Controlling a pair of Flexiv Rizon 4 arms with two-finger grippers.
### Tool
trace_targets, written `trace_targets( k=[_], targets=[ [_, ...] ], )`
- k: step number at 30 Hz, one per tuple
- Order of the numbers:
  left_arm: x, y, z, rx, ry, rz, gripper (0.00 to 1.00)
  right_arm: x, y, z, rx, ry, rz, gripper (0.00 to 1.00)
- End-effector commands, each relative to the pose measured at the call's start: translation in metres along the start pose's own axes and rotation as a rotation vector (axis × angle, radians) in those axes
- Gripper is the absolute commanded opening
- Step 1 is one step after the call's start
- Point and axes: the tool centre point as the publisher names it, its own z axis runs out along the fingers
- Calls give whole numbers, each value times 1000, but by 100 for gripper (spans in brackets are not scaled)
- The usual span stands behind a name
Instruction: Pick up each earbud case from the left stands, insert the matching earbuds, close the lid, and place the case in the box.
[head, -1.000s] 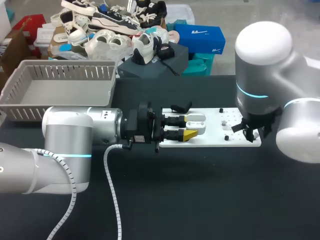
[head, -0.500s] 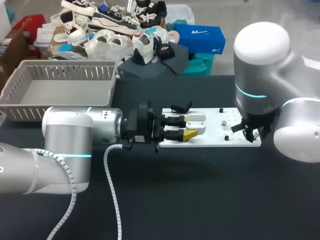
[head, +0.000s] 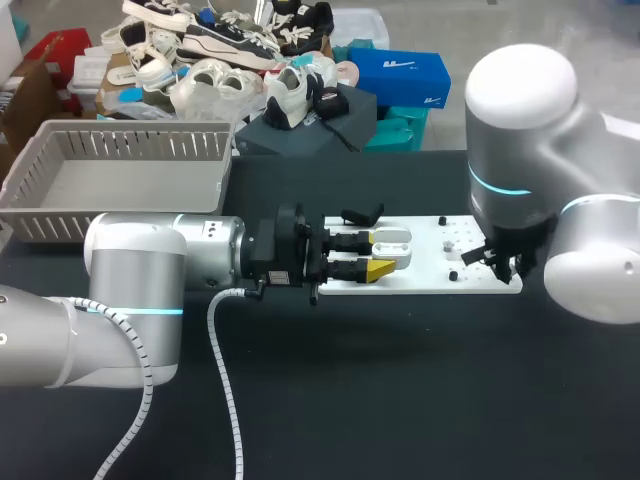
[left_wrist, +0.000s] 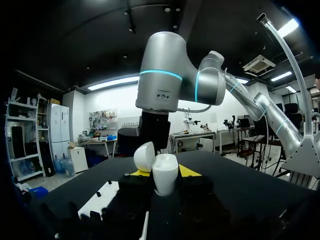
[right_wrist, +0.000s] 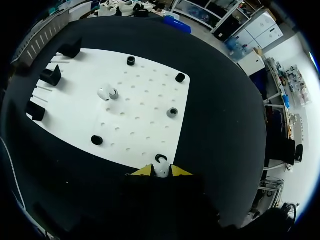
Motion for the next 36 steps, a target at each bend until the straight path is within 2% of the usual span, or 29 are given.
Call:
trace_targets(
  k=[1,7,13,27,32,36],
  targets=[
    [1,0,0,0,-2,2,0,-2,1,1,1,7,-2,0],
    [1,0,0,0,-2,2,0,-2,3,-3,6,8,-6,0],
    [1,0,0,0,-2,2,0,-2,7,-20,22,-18,-5,0],
    [1,0,0,0,-2,2,0,7,22,-126,65,-156,17,0],
    [1,0,0,0,-2,2,0,0,37,-152,22,-181,-6,0],
    [1,0,0,0,-2,2,0,-8,53,-166,-42,-156,-25,0]
  ],
)
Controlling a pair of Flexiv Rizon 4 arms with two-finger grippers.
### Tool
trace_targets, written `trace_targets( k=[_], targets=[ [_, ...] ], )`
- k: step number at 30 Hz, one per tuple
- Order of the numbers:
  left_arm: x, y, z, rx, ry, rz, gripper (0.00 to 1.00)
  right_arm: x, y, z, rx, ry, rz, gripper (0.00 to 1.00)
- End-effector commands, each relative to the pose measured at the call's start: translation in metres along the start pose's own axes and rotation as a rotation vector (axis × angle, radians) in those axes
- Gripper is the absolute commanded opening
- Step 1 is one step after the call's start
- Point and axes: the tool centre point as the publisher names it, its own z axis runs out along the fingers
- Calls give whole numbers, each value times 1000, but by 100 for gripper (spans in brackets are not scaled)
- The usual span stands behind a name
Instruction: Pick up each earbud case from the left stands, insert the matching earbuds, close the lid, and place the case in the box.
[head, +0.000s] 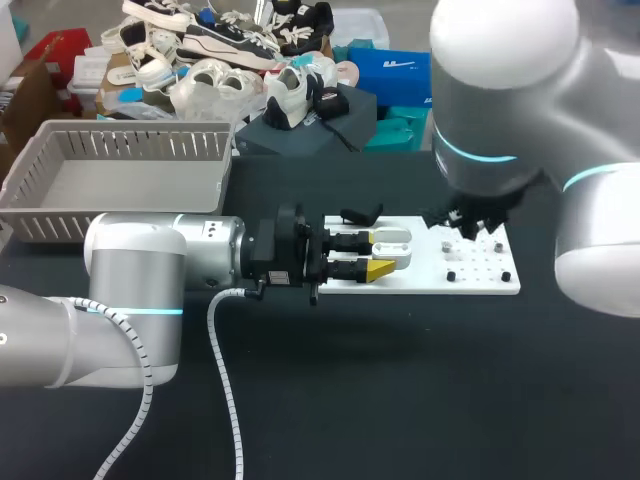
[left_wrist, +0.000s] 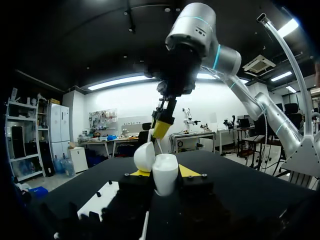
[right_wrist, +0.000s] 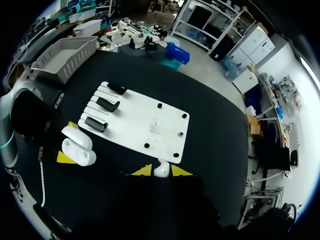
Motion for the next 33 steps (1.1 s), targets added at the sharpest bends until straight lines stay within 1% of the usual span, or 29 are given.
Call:
trace_targets(
  k=[1,7,11,12,14,15,17,20,21,23,25,33],
  targets=[
    [1,0,0,0,-2,2,0,-8,11,-21,-59,38,-8,0],
    [1,0,0,0,-2,2,0,-17,33,-31,-114,126,-13,0],
    [1,0,0,0,-2,2,0,-20,48,-37,-117,164,-2,0],
    [1,0,0,0,-2,2,0,-20,50,-38,-97,181,-2,0],
    [1,0,0,0,-2,2,0,-19,58,-41,-96,194,7,0],
    [1,0,0,0,-2,2,0,-18,62,-44,-79,207,9,0],
    [1,0,0,0,-2,2,0,-16,68,-46,-84,218,12,0],
    [1,0,0,0,-2,2,0,-12,77,-52,-72,229,16,0],
    [1,0,0,0,-2,2,0,-11,80,-54,-52,235,23,0],
    [1,0,0,0,-2,2,0,-7,85,-57,-51,246,31,0],
    [1,0,0,0,-2,2,0,-4,88,-59,-46,253,41,0],
    [1,0,0,0,-2,2,0,-4,88,-59,-46,253,41,0]
  ],
)
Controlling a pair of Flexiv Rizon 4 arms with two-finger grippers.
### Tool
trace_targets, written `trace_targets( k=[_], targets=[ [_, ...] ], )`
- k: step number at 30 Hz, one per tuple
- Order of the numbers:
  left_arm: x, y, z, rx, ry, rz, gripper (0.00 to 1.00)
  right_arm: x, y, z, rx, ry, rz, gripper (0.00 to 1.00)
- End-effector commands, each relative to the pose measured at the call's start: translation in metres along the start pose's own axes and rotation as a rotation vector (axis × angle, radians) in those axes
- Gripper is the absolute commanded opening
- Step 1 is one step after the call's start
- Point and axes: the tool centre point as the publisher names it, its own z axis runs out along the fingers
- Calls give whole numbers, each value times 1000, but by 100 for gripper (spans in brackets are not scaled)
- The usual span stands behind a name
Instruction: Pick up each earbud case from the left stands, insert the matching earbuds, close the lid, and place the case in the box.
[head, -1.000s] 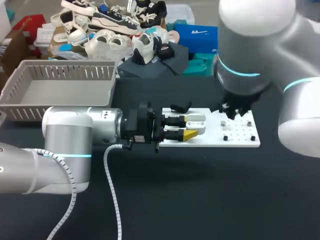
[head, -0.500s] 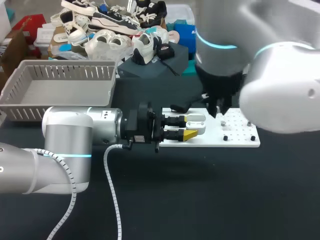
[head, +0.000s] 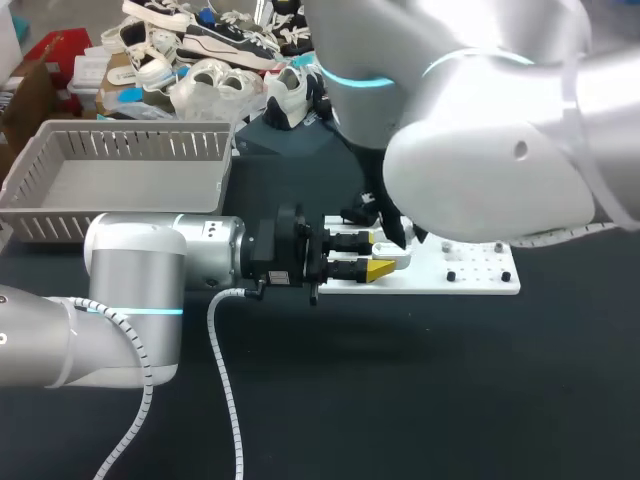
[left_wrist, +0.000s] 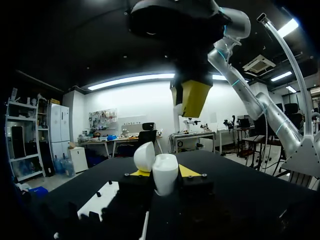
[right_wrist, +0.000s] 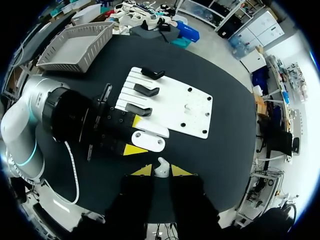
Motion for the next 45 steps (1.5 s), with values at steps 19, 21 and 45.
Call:
trace_targets(
  k=[19,21,45],
  targets=[
    [1,0,0,0,-2,2,0,-1,-4,0,-15,24,83,0],
    [1,0,0,0,-2,2,0,2,-10,1,-22,56,189,0],
    [1,0,0,0,-2,2,0,23,-1,0,37,51,541,0]
  ],
)
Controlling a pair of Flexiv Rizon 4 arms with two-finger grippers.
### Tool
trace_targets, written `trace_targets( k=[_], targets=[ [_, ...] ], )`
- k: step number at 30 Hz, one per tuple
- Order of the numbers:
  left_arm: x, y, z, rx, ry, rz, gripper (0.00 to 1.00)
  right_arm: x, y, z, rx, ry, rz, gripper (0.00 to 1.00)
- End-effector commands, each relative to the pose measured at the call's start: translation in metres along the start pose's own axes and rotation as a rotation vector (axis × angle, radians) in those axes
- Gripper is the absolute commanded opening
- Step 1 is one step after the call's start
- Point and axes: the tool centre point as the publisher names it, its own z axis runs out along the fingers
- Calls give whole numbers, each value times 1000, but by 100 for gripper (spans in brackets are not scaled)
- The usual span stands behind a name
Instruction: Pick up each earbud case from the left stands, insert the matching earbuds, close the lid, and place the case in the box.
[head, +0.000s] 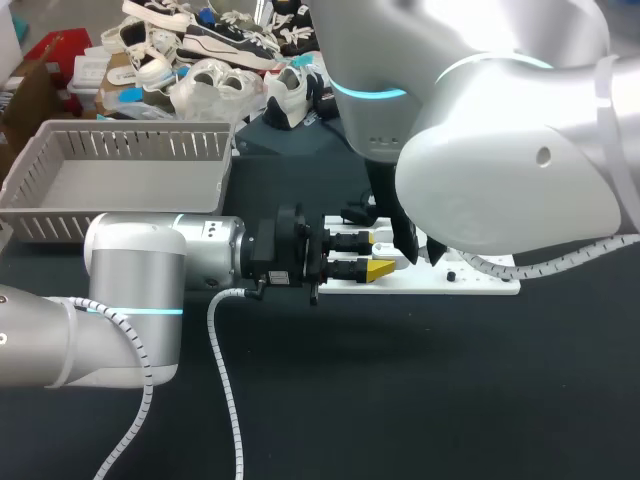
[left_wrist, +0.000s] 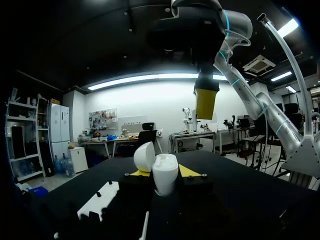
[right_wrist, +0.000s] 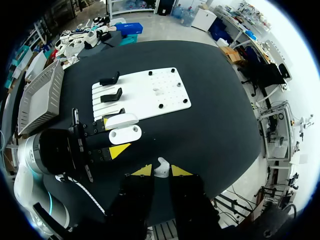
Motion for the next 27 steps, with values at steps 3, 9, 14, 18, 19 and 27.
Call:
trace_targets(
  k=[3,9,14,18,19,27],
  targets=[
    [1,0,0,0,-2,2,0,-2,3,-1,10,5,0,0],
    [1,0,0,0,-2,2,0,-2,3,-1,10,5,0,0],
    [1,0,0,0,-2,2,0,-3,5,-3,-30,37,107,0],
    [1,0,0,0,-2,2,0,-8,2,-3,-23,4,214,0],
    [1,0,0,0,-2,2,0,-8,2,-3,-27,1,222,0],
    [1,0,0,0,-2,2,0,-16,16,-5,-17,-18,236,0]
  ],
)
